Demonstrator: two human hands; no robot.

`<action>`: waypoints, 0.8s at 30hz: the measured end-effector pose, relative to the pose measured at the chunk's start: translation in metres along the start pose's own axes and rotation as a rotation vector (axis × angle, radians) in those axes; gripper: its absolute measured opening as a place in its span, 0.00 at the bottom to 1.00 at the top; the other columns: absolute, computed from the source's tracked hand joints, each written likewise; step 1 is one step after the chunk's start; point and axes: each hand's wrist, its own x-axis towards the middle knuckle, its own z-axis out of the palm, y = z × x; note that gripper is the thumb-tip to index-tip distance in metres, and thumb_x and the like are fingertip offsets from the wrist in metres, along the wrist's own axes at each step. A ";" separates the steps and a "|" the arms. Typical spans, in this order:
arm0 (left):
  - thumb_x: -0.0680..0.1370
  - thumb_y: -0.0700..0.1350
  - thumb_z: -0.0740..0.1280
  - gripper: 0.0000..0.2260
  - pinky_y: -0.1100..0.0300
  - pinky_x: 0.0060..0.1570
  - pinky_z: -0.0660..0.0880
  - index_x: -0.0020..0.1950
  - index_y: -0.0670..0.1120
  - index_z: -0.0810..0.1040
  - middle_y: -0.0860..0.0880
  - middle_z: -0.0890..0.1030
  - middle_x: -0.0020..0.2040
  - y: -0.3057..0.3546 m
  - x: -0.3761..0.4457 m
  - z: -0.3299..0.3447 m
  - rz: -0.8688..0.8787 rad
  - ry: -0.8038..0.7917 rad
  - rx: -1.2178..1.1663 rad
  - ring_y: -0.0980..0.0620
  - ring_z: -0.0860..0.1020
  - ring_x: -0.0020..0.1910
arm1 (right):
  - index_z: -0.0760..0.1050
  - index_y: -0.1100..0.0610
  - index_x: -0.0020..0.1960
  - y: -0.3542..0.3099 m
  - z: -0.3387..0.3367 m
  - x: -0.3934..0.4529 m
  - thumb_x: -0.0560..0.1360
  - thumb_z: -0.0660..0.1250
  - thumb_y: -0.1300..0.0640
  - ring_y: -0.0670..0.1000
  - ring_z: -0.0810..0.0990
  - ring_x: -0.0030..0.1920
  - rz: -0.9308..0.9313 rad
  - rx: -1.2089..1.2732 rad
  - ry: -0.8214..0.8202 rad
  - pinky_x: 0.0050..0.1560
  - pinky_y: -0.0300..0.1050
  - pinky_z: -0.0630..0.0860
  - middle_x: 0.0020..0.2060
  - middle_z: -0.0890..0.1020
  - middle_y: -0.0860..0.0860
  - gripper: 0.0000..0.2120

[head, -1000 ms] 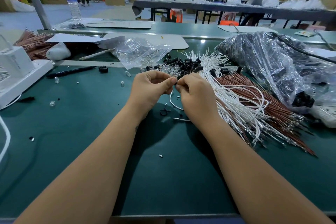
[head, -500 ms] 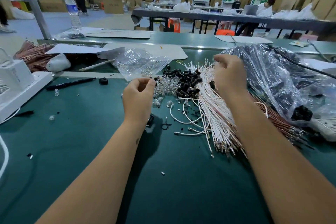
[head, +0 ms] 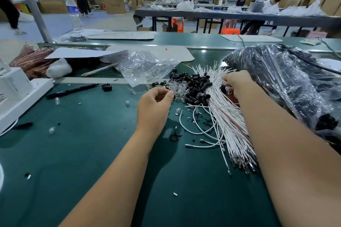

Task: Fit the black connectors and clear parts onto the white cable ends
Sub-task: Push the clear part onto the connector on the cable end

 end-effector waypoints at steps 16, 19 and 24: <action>0.75 0.42 0.72 0.06 0.45 0.48 0.80 0.44 0.53 0.81 0.42 0.83 0.41 0.005 0.002 -0.001 -0.058 -0.087 -0.062 0.46 0.79 0.36 | 0.73 0.56 0.51 -0.020 0.032 -0.037 0.79 0.62 0.63 0.46 0.79 0.35 -0.523 0.221 0.057 0.40 0.41 0.78 0.41 0.81 0.53 0.04; 0.75 0.38 0.71 0.08 0.51 0.45 0.80 0.46 0.51 0.81 0.43 0.84 0.40 0.004 0.002 -0.002 -0.088 -0.070 -0.121 0.52 0.79 0.34 | 0.77 0.52 0.47 -0.025 0.037 -0.081 0.78 0.67 0.60 0.42 0.75 0.28 -0.688 0.316 -0.160 0.32 0.36 0.75 0.33 0.79 0.50 0.04; 0.76 0.35 0.68 0.06 0.60 0.42 0.78 0.52 0.40 0.80 0.45 0.82 0.38 0.002 0.004 -0.009 -0.113 -0.026 -0.270 0.52 0.77 0.33 | 0.84 0.54 0.45 0.007 0.050 -0.129 0.75 0.69 0.62 0.37 0.72 0.28 -0.737 0.166 -0.204 0.34 0.29 0.69 0.29 0.78 0.40 0.06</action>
